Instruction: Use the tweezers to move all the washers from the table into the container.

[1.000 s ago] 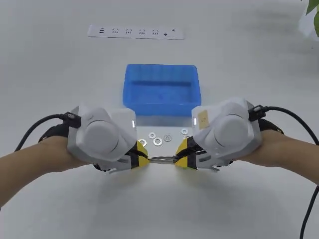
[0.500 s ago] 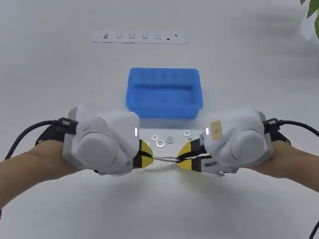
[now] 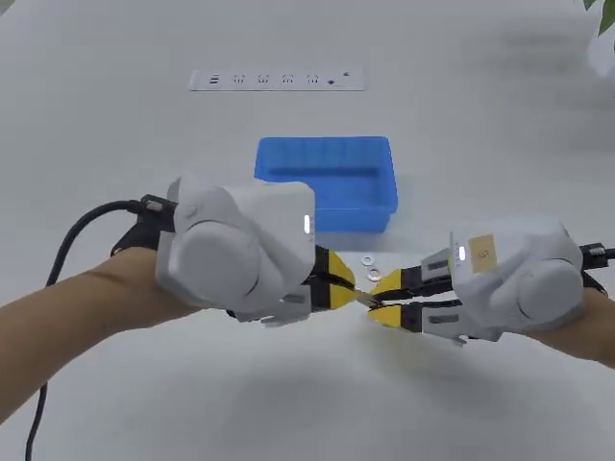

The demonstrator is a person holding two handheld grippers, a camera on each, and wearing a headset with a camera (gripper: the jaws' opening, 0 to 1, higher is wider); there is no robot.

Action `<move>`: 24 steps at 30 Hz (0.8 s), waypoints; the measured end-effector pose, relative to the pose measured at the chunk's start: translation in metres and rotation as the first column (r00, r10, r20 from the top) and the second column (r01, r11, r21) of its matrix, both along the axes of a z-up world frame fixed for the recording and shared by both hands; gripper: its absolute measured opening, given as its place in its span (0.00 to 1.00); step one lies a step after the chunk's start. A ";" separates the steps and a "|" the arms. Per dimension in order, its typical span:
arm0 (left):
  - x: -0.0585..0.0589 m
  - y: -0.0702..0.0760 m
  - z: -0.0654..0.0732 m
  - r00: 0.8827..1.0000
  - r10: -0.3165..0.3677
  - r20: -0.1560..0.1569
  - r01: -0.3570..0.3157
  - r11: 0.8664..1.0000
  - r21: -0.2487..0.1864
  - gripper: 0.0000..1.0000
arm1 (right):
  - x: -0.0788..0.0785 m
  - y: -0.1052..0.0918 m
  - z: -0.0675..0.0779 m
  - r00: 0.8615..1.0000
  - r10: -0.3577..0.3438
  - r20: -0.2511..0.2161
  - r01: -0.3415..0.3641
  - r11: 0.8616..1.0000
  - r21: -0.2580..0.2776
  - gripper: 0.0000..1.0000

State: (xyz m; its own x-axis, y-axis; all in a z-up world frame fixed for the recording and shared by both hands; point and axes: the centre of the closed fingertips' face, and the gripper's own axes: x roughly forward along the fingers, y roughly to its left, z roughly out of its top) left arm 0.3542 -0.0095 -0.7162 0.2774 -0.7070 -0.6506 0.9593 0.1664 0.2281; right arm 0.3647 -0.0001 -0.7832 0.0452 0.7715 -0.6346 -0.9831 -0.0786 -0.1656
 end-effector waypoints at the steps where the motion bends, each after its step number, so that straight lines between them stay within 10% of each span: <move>1: 0.001 -0.006 0.002 1.000 -0.009 0.002 0.009 1.000 -0.002 0.05 | 0.000 -0.001 0.000 1.000 0.008 0.014 -0.008 1.000 -0.005 0.09; 12: 0.005 -0.038 0.008 0.999 -0.048 0.006 0.049 0.996 -0.075 0.05 | 0.003 -0.014 0.003 1.000 -0.005 0.025 0.004 1.000 0.018 0.07; 24: 0.006 -0.040 0.010 0.999 -0.038 -0.031 0.032 0.982 -0.186 0.05 | 0.004 -0.014 0.003 1.000 -0.014 0.013 0.014 1.000 0.021 0.07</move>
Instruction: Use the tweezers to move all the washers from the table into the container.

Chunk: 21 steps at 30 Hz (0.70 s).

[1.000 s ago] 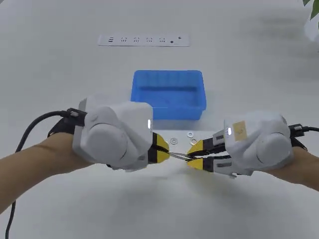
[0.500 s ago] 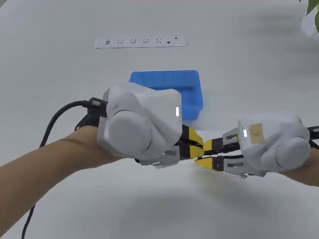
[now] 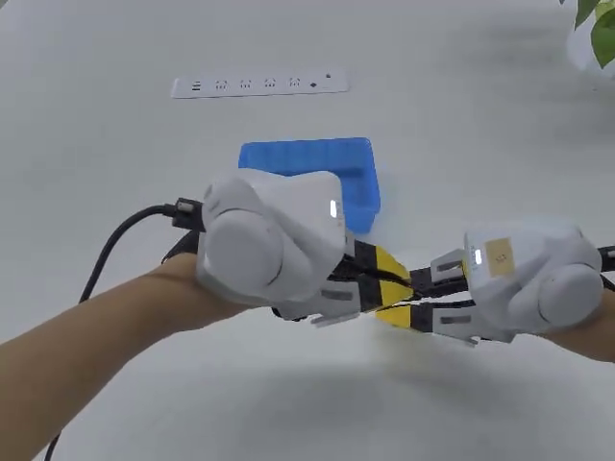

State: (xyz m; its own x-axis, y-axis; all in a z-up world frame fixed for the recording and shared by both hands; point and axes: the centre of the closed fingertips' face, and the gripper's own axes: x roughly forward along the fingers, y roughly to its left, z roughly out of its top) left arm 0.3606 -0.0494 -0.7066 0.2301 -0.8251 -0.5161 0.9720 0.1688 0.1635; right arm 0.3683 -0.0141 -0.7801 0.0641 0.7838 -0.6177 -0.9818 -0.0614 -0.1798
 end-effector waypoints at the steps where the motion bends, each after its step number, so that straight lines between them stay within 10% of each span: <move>1: -0.001 0.001 0.000 1.000 0.002 -0.003 -0.002 1.000 -0.005 0.05 | 0.000 0.001 0.000 1.000 0.001 0.000 -0.001 1.000 -0.002 0.07; 21: -0.014 0.044 0.020 0.995 0.104 -0.008 -0.105 0.990 -0.099 0.05 | -0.016 0.033 0.014 0.999 -0.016 -0.035 0.018 0.999 0.045 0.15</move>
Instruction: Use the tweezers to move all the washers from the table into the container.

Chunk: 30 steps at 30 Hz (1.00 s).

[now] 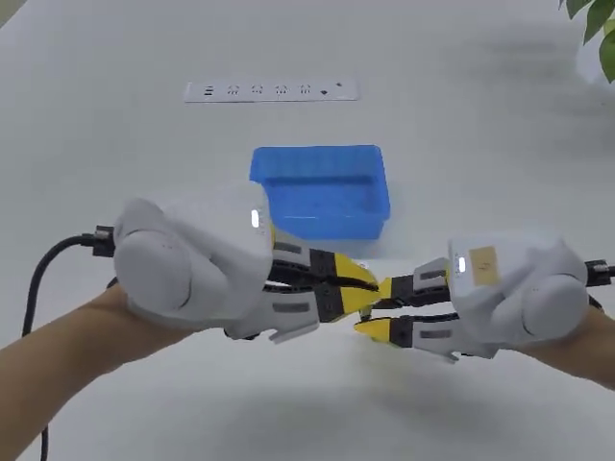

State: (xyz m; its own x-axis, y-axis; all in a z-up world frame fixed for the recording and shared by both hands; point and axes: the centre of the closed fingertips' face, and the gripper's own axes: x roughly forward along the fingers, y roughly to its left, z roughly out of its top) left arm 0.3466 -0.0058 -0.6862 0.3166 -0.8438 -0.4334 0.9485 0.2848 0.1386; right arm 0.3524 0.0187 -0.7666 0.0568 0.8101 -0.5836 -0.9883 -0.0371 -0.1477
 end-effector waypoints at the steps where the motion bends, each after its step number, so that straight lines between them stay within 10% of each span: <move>1: 0.000 0.004 0.000 1.000 0.007 0.005 -0.007 1.000 0.006 0.05 | 0.001 0.001 0.000 1.000 -0.006 -0.002 0.006 1.000 0.001 0.17; 15: 0.025 0.045 -0.002 0.991 0.134 0.015 -0.134 0.991 0.004 0.05 | 0.019 -0.009 0.000 0.995 -0.096 0.020 0.096 0.995 0.031 0.30; 30: 0.038 0.048 -0.014 0.991 0.137 -0.012 -0.137 0.991 -0.004 0.05 | 0.018 -0.017 -0.007 0.993 -0.116 0.001 0.116 0.993 0.007 0.34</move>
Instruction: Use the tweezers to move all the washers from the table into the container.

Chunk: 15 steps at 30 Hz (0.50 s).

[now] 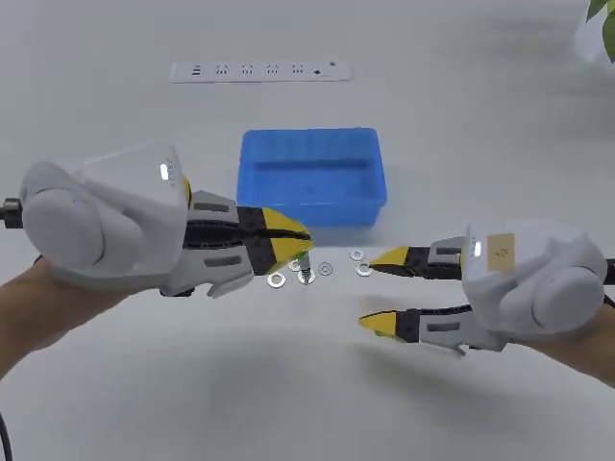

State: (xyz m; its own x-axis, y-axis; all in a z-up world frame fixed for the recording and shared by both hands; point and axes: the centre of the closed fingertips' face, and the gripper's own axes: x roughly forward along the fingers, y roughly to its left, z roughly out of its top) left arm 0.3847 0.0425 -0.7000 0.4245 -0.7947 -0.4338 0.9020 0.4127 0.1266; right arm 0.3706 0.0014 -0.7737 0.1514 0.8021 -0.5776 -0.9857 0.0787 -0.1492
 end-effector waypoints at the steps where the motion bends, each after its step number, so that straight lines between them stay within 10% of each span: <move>1: 0.000 0.000 -0.002 1.000 -0.002 -0.003 0.002 1.000 0.003 0.05 | 0.000 0.000 0.000 1.000 0.001 0.001 -0.001 1.000 -0.001 0.34; 15: -0.008 0.000 -0.001 0.996 -0.082 -0.041 0.083 0.996 0.023 0.05 | 0.002 0.017 0.003 0.999 0.024 -0.038 -0.023 1.000 0.018 0.35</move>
